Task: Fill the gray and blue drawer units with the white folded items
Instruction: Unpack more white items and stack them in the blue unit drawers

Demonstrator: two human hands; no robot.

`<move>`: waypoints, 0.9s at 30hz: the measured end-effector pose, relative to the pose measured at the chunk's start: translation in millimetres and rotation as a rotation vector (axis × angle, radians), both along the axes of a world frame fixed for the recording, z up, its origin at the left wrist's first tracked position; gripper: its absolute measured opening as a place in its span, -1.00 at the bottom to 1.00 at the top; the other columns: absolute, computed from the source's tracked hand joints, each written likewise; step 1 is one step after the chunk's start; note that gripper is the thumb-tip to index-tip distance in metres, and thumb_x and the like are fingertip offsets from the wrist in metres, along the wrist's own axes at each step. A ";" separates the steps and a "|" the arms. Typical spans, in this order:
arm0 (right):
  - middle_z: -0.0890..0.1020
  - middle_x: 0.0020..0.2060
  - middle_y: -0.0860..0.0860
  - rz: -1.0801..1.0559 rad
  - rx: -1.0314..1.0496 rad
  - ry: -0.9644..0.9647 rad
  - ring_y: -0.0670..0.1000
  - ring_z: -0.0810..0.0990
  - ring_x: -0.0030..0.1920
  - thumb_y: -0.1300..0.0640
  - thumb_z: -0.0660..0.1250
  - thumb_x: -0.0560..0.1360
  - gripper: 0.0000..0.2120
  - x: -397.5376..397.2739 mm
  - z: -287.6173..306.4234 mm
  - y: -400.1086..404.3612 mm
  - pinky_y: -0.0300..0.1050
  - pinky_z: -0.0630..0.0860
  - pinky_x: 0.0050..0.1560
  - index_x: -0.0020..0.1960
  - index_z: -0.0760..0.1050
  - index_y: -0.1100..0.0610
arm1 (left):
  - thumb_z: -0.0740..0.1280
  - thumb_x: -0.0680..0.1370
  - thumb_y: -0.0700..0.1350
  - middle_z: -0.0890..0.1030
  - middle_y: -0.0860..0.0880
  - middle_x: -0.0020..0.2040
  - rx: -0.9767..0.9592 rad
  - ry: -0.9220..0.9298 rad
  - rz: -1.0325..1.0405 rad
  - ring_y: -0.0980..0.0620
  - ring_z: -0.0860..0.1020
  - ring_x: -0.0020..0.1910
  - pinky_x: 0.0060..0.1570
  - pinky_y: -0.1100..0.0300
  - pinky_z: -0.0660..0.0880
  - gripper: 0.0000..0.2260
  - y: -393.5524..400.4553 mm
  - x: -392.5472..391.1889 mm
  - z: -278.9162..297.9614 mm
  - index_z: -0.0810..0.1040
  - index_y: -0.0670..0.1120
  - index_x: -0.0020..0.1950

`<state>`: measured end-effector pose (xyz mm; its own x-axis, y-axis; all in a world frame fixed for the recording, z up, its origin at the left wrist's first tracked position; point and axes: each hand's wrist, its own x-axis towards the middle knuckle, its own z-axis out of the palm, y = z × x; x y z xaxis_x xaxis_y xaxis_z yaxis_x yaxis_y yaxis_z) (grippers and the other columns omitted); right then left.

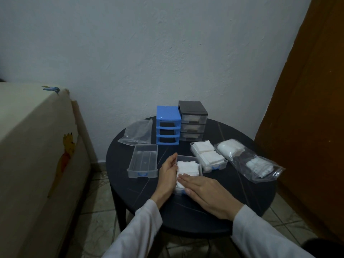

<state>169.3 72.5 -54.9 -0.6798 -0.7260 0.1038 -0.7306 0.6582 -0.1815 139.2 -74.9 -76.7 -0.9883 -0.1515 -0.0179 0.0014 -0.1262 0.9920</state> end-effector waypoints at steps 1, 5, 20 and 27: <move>0.18 0.47 -0.15 -0.004 -0.006 -0.001 -0.33 0.06 0.40 -0.25 -0.28 0.48 -0.33 -0.2 -0.3 -0.4 -0.50 -0.15 0.33 0.49 0.12 -0.02 | 0.06 0.60 -0.36 0.41 -0.13 0.37 -0.006 0.000 -0.001 -0.01 0.41 0.32 0.31 0.14 0.36 -0.61 -0.1 0.3 0.1 0.30 -0.18 0.42; 0.30 0.41 -0.19 -0.053 -0.139 -0.064 -0.37 0.14 0.32 -0.04 0.01 0.63 -0.60 -1.1 -0.5 0.5 -0.49 0.00 0.34 0.45 0.25 -0.05 | 0.09 0.61 -0.30 0.42 -0.11 0.37 -0.060 0.018 -0.008 0.00 0.44 0.30 0.31 0.10 0.39 -0.62 -0.7 0.0 -2.1 0.30 -0.14 0.43; 0.58 -0.10 -0.19 -0.451 -0.583 -0.007 -0.23 0.53 -0.02 0.28 0.26 0.51 -0.74 -5.6 36.9 91.6 -0.39 0.46 -0.03 -0.12 0.51 -0.10 | 0.16 0.52 -0.38 0.50 0.09 0.18 -0.436 0.473 -0.025 0.24 0.44 0.17 0.15 0.46 0.37 -0.62 56.1 27.2 49.7 0.48 0.03 0.18; 0.57 -0.06 -0.07 -0.670 -0.494 0.029 -0.19 0.53 -0.08 0.29 0.25 0.52 -0.82 0.0 32.9 153.2 -0.38 0.45 -0.15 -0.04 0.54 0.05 | 0.18 0.56 -0.31 0.48 0.05 0.22 -0.392 0.518 -0.256 0.27 0.41 0.23 0.14 0.49 0.36 -0.70 134.3 25.1 42.1 0.48 0.05 0.13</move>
<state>169.3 225.7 -21.9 -0.9439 -0.0345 0.3285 -0.2210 0.8052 -0.5503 164.3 59.4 -34.6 -0.8604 0.1887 0.4734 0.5043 0.1816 0.8442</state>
